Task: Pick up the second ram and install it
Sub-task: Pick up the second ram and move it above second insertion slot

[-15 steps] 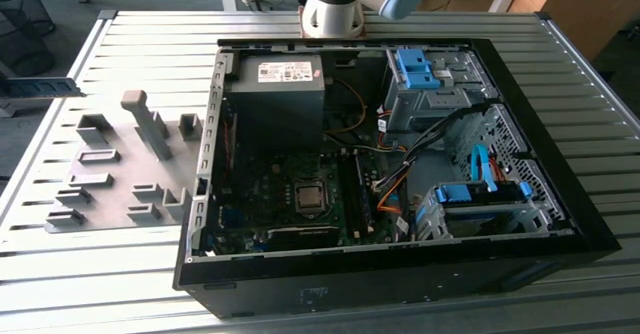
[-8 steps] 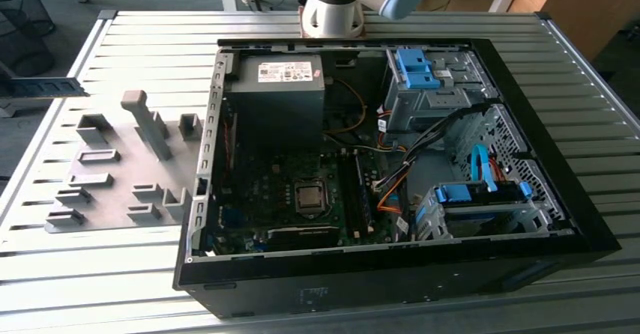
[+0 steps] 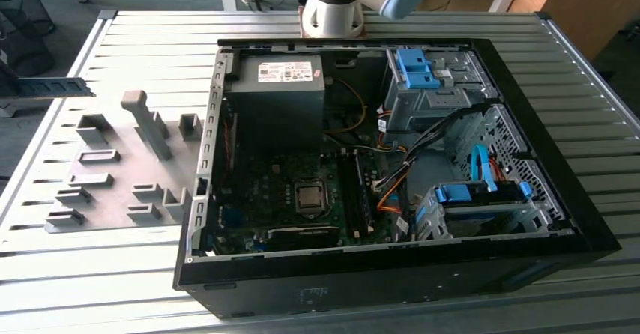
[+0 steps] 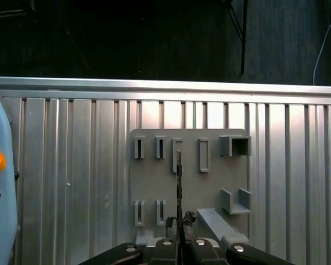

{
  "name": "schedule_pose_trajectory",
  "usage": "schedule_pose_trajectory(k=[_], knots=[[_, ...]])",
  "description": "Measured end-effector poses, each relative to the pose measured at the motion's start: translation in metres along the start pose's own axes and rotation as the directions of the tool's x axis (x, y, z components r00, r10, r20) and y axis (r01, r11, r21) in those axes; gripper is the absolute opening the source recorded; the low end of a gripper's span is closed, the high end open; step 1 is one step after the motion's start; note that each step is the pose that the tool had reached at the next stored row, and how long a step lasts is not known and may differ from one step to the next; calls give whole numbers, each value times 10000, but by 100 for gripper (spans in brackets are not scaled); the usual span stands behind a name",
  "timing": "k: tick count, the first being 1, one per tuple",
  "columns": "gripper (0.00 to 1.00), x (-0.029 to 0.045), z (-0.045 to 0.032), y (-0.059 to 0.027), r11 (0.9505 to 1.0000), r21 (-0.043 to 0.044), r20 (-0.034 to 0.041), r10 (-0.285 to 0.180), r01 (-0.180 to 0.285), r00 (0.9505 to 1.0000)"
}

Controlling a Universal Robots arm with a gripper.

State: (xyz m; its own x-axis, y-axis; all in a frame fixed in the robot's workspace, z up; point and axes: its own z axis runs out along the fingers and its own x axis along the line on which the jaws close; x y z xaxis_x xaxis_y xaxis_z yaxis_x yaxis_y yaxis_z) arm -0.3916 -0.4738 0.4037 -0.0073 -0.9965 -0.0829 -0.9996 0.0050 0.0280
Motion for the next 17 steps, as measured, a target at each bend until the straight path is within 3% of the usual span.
schedule_pose_trajectory(k=[17], knots=[[14,-1,-4,-123,10000,0,0,0,0,10000]])
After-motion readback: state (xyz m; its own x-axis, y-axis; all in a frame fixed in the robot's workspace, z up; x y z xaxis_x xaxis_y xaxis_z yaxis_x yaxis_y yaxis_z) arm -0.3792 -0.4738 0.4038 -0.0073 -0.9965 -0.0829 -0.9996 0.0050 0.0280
